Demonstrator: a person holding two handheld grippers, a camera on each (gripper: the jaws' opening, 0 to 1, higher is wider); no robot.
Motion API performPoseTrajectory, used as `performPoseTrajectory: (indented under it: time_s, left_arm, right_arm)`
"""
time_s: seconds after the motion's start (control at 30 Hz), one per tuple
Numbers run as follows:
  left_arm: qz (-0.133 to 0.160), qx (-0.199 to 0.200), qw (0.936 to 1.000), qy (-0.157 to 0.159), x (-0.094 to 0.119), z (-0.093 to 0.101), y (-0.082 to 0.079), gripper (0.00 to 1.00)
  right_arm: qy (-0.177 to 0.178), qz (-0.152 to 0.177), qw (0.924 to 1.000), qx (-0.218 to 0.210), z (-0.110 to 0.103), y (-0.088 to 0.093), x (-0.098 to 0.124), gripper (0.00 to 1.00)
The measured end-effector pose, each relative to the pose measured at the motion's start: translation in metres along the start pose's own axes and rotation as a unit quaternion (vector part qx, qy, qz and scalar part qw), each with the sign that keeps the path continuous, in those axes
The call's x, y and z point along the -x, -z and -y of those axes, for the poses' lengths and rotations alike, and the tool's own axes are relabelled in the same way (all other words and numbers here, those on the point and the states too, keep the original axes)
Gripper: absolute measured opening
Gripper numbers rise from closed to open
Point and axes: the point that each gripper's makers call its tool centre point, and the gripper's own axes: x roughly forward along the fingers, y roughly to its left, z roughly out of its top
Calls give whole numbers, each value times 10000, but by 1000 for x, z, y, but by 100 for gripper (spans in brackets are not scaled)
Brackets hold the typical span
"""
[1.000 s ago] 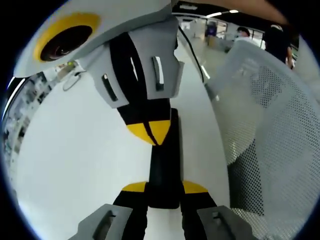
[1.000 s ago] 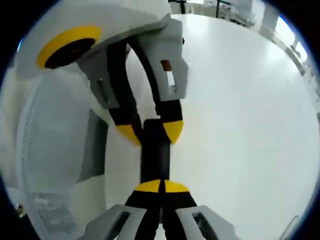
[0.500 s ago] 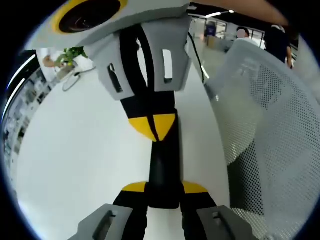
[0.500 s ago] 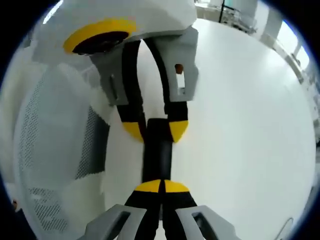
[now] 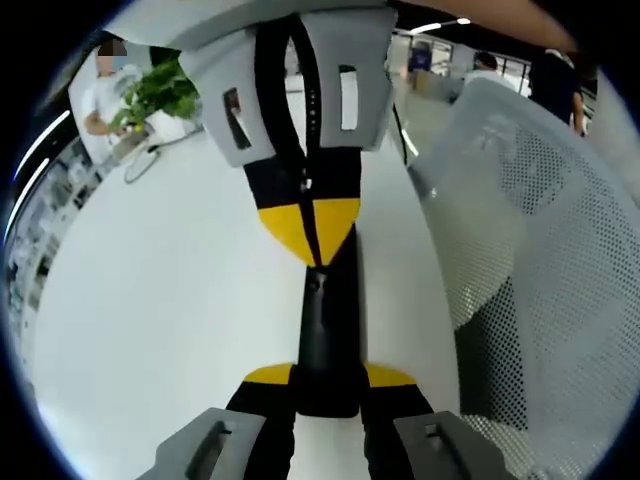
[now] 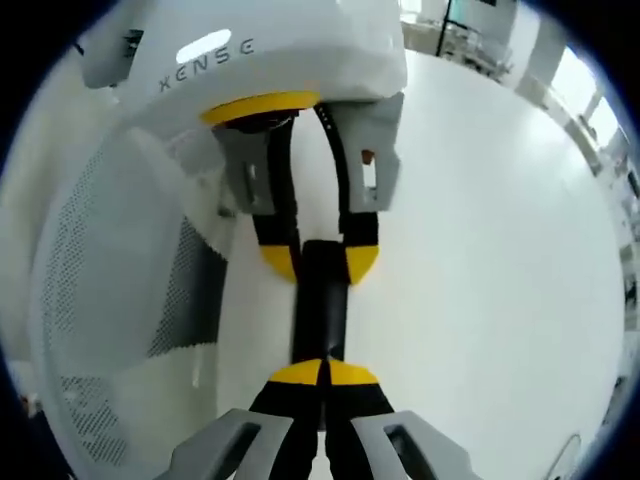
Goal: Press the specified remote control buttons in sequence, fully releasing each button before pressing the next.
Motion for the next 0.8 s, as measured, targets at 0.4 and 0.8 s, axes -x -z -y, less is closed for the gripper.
performPoseTrajectory:
  time_s: [0.4,0.8]
  left_arm:
    - [27,22,10000,10,0,-1,1,23]
    - [87,43,10000,8,0,-1,1,23]
  right_arm:
    - [-74,-123,9998,147,-4,-3,-9,0]
    - [-81,-192,9996,180,-4,-1,-17,0]
